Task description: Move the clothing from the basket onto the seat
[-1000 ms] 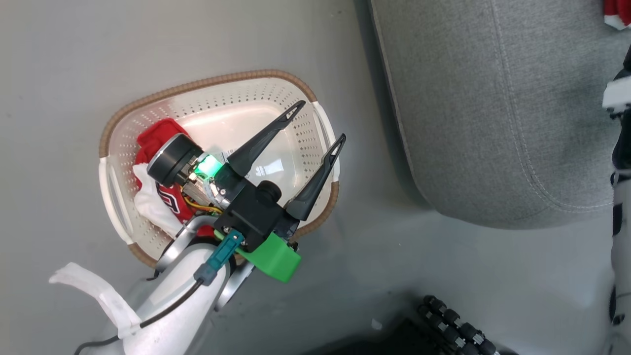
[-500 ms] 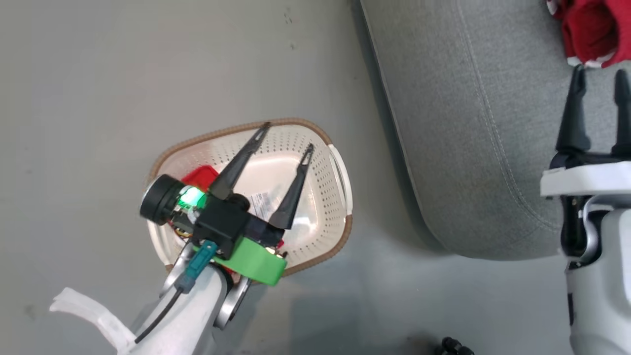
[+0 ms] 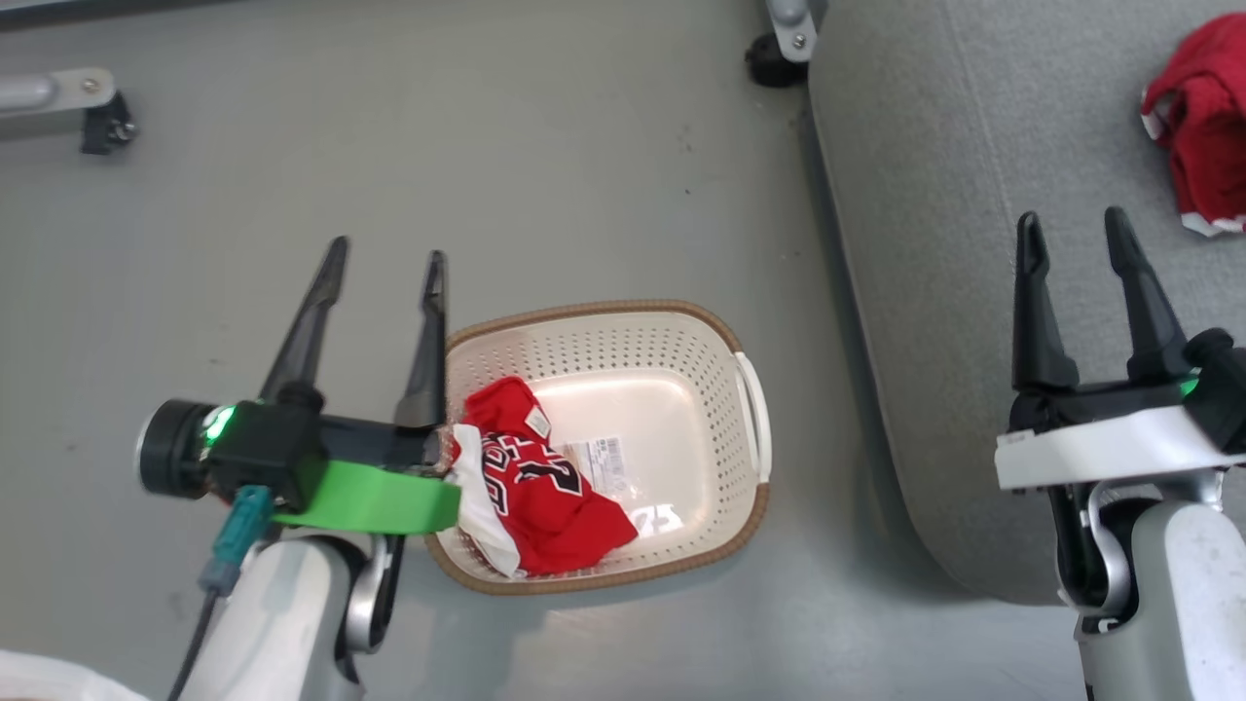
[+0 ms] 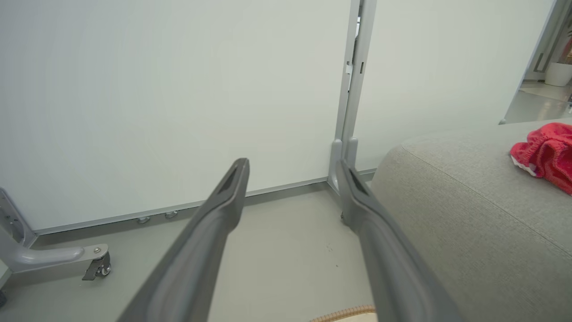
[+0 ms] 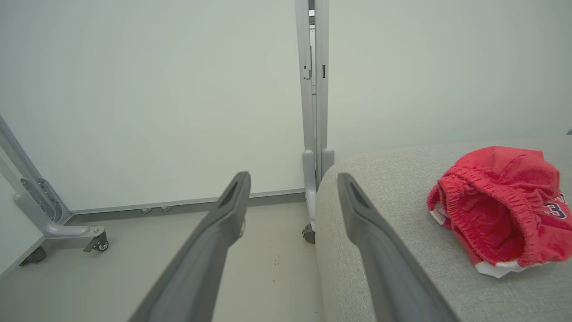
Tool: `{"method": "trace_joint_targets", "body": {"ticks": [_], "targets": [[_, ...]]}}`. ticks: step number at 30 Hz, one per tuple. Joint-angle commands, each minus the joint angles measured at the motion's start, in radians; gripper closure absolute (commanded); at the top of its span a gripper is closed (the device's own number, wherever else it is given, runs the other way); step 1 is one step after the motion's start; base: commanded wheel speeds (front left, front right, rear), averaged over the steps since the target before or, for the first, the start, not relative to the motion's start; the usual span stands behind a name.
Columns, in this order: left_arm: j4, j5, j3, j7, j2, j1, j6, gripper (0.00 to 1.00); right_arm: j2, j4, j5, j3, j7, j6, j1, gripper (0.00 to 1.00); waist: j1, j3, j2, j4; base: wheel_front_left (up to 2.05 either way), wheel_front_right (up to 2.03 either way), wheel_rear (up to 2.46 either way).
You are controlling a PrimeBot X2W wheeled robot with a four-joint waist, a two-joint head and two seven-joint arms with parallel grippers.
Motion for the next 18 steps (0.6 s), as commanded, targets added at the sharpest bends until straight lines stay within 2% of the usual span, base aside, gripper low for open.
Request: {"method": "trace_joint_targets", "body": {"ticks": [1,4,8,18], "targets": [[0.0,-0.009,0.029,-0.003,-0.007,0.029,0.009,0.0,0.0,-0.017,-0.009,0.007,0.01,0.0,0.03,0.0,0.0001,-0.06,0.0,0.063,0.0,0.0,0.0],[-0.002,-0.017,0.091,-0.003,-0.018,0.072,0.015,0.0,0.004,-0.041,-0.019,0.019,0.029,0.0,0.064,0.0,0.0001,-0.087,0.0,0.086,0.0,0.0,0.0],[-0.001,-0.009,0.149,-0.003,-0.04,0.129,0.003,0.0,0.009,-0.059,-0.025,0.023,0.048,0.0,0.104,0.0,0.0001,-0.118,0.0,0.108,0.0,0.0,0.0],[0.033,0.043,0.206,-0.003,-0.075,0.226,-0.041,0.0,0.016,-0.065,-0.024,0.032,0.073,0.0,0.187,0.0,0.0001,-0.192,0.0,0.123,0.0,0.0,0.0]]}}
